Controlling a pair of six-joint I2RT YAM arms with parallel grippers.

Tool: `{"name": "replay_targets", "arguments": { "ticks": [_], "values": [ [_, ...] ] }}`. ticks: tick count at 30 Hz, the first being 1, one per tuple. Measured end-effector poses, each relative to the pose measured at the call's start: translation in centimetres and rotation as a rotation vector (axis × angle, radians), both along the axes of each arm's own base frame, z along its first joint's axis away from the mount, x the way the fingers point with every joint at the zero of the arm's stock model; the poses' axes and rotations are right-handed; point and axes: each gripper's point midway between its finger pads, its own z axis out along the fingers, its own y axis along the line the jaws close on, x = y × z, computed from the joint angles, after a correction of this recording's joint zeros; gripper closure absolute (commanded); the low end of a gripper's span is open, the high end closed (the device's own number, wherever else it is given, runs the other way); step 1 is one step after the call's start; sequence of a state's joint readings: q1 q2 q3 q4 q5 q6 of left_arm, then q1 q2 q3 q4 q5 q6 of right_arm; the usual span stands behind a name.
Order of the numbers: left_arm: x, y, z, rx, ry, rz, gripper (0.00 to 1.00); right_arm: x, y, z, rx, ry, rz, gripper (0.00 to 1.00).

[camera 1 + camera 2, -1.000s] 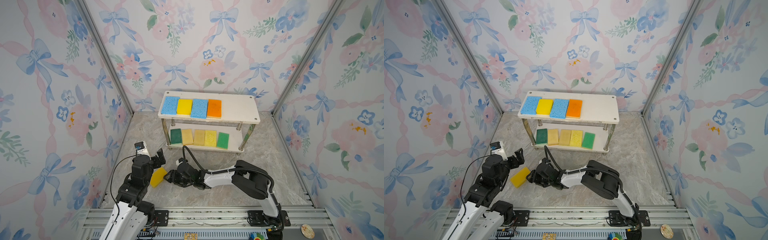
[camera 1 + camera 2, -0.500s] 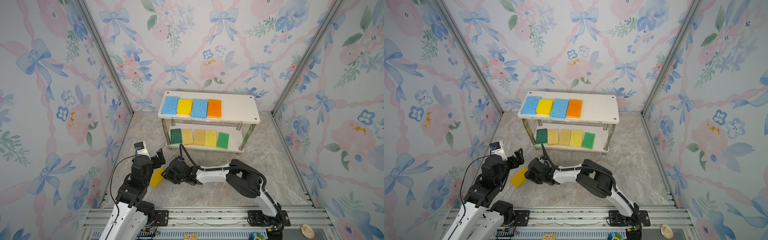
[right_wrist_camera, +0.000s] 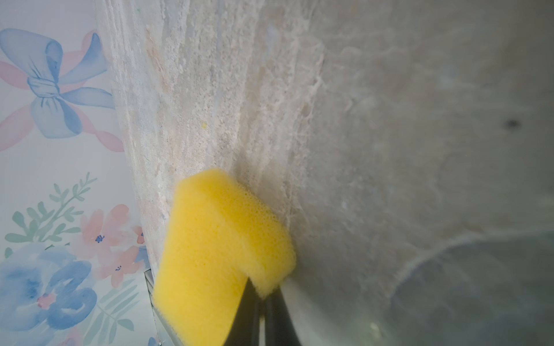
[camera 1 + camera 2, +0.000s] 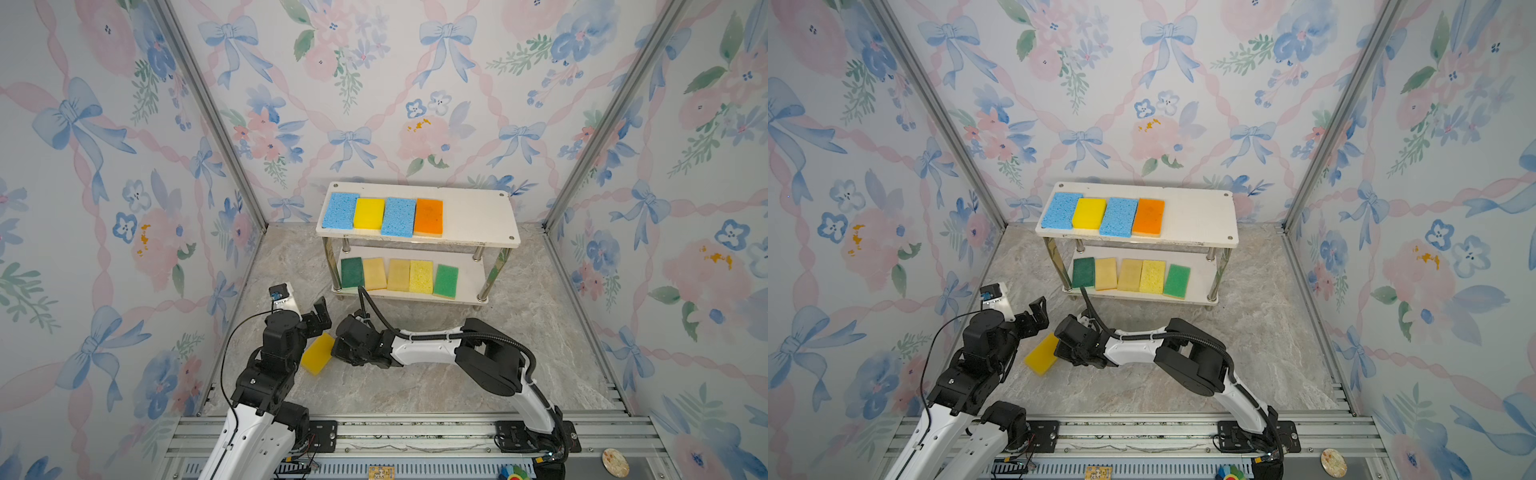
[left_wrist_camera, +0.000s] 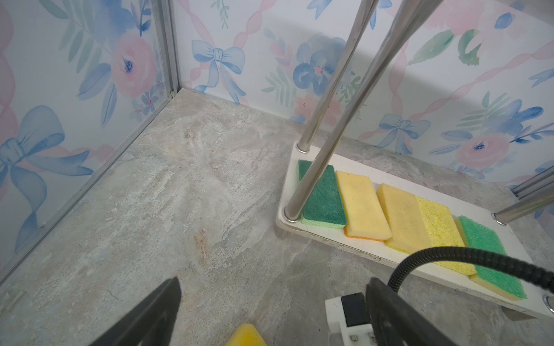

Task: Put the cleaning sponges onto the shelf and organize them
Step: 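Grasp the yellow sponge on the table with the right gripper and lift it, then bring the yellow sponge to the left gripper while the left gripper grasps it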

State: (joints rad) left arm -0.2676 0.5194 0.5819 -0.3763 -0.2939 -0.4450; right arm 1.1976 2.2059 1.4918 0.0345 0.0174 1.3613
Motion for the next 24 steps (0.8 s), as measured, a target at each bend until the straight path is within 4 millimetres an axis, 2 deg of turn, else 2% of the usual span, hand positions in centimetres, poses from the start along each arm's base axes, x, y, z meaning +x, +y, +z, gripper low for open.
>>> {"name": "replay_targets", "arguments": {
  "ticks": [5, 9, 12, 15, 19, 22, 24],
  "values": [
    [0.0, -0.3, 0.0, -0.008, -0.001, -0.018, 0.02, -0.1, -3.5, 1.4, -0.061, -0.056, 0.013, 0.95],
    [0.0, -1.2, 0.0, -0.022, 0.004, -0.067, 0.02, -0.6, -7.5, 3.9, -0.110, -0.119, 0.044, 0.96],
    [0.2, -2.7, -0.3, -0.038, 0.016, -0.146, 0.02, -0.7, -11.4, 6.1, -0.153, -0.182, 0.063, 0.96],
    [0.7, -5.2, -1.2, -0.084, 0.066, -0.270, 0.02, -0.8, -16.1, 8.0, -0.220, -0.246, 0.091, 0.96],
    [1.1, -10.0, -3.9, -0.203, 0.218, -0.490, 0.02, -0.3, -21.9, 10.5, -0.297, -0.323, 0.127, 0.96],
    [0.2, -13.4, -5.7, -0.332, 0.339, -0.651, 0.02, 0.1, -25.7, 12.9, -0.308, -0.361, 0.151, 0.96],
    [-0.8, -15.5, -5.2, -0.436, 0.365, -0.756, 0.02, 0.5, -28.1, 14.7, -0.293, -0.386, 0.162, 0.96]
  ]
}}
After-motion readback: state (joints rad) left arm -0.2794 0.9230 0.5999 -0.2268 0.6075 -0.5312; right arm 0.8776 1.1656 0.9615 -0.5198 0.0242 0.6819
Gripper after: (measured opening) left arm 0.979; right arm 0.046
